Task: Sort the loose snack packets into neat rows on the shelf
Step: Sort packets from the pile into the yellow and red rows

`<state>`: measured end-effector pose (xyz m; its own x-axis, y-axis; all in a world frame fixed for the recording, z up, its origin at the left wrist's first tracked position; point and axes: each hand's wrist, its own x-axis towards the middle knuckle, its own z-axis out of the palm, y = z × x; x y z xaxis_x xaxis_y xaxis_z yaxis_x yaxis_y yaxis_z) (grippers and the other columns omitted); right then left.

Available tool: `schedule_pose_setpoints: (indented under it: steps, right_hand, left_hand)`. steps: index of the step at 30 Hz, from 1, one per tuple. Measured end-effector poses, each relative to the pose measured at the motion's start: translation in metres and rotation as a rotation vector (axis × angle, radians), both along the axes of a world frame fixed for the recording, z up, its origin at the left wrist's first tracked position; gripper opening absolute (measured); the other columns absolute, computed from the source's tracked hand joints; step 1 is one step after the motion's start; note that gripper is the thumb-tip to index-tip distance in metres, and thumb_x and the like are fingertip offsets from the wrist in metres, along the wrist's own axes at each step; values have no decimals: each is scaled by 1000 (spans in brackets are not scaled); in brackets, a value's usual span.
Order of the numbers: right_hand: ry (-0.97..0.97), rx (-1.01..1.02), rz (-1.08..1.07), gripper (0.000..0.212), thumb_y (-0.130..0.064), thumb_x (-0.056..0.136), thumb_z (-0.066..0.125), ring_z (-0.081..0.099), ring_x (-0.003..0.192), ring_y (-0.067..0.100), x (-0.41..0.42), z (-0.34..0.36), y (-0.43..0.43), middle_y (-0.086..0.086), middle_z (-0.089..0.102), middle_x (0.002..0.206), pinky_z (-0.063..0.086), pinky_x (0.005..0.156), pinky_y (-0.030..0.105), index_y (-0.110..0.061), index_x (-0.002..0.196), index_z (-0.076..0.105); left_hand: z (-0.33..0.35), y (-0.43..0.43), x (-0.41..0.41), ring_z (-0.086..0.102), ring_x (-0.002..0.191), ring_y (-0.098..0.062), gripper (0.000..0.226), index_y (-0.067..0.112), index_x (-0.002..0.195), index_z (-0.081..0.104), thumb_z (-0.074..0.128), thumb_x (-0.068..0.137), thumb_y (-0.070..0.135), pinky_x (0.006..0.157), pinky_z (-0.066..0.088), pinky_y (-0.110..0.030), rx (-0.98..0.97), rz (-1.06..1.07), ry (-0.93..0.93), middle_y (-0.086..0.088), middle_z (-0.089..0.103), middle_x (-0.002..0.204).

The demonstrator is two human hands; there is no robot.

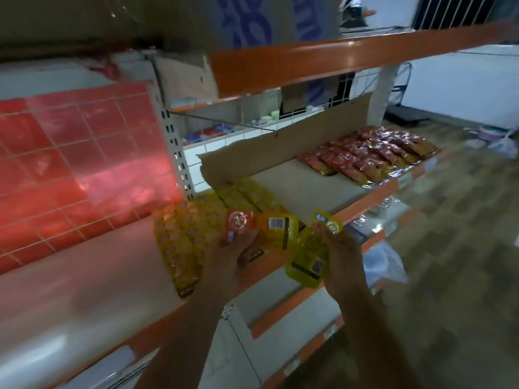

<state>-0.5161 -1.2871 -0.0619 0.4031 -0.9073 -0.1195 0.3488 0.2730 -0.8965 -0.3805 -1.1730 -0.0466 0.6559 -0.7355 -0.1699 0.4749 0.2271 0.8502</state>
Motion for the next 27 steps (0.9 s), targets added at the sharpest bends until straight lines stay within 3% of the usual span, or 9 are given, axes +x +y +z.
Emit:
schedule_pose_setpoints:
  steps: [2,6,10,13,15,18,21,23,27]
  right_hand:
    - [8,37,-37,12,-11,91,59,64,67,27,-12,-5,-23,16,62,84,56,64,43,-9,103,57]
    - [73,46,-144,21,-12,91,60,61,71,24,-27,-8,-64,14,59,95,50,60,32,-25,107,55]
    - [105,76,-89,36,-25,87,67,47,35,9,-34,-4,-113,3,52,60,37,36,18,-11,117,54]
    - [199,79,-27,47,-40,78,74,40,30,7,-29,3,-151,-4,47,48,31,32,17,-18,114,53]
    - [266,63,18,47,-34,78,75,41,40,10,-22,9,-175,2,49,61,32,36,21,-19,115,50]
    - [315,46,71,53,-25,80,75,46,61,14,-9,13,-211,4,52,83,36,51,27,-16,124,48]
    - [201,100,103,32,-15,94,56,60,80,20,4,17,-242,10,63,103,48,65,31,-9,125,50]
    - [77,173,105,28,-8,98,44,63,91,26,9,19,-259,19,61,117,52,77,37,1,124,51]
    - [119,115,170,22,-13,99,43,66,83,25,11,16,-284,14,68,97,53,71,34,-6,106,63]
  left_hand:
    - [-1,-30,-9,56,56,-14,5,15,72,71,71,70,10,49,46,-24,-19,-49,31,-6,63,72]
    - [6,-86,-25,70,66,-19,13,7,86,67,55,85,4,60,59,-31,-68,-193,148,-9,73,74]
    - [7,-151,-27,66,66,-18,9,12,87,65,59,81,12,58,57,-27,-8,-185,200,-4,70,72]
    - [11,-198,-24,60,58,-18,16,14,76,58,50,90,15,54,52,-27,37,-171,286,-5,59,68]
    - [10,-230,-23,52,48,-16,9,15,86,52,55,91,23,49,46,-25,62,-155,286,-2,48,61]
    - [4,-273,-14,41,49,-13,39,19,99,39,73,79,19,47,38,-25,89,-185,287,0,34,63]
    - [4,-300,-6,50,59,-15,11,11,81,50,58,88,16,56,43,-26,75,-249,313,-4,48,69]
    - [6,-313,-3,58,67,-19,15,5,87,60,51,90,16,66,49,-29,81,-245,287,-9,59,78]
    - [2,-337,8,61,66,-24,16,7,86,65,59,90,21,71,49,-32,280,-121,227,-9,66,71]
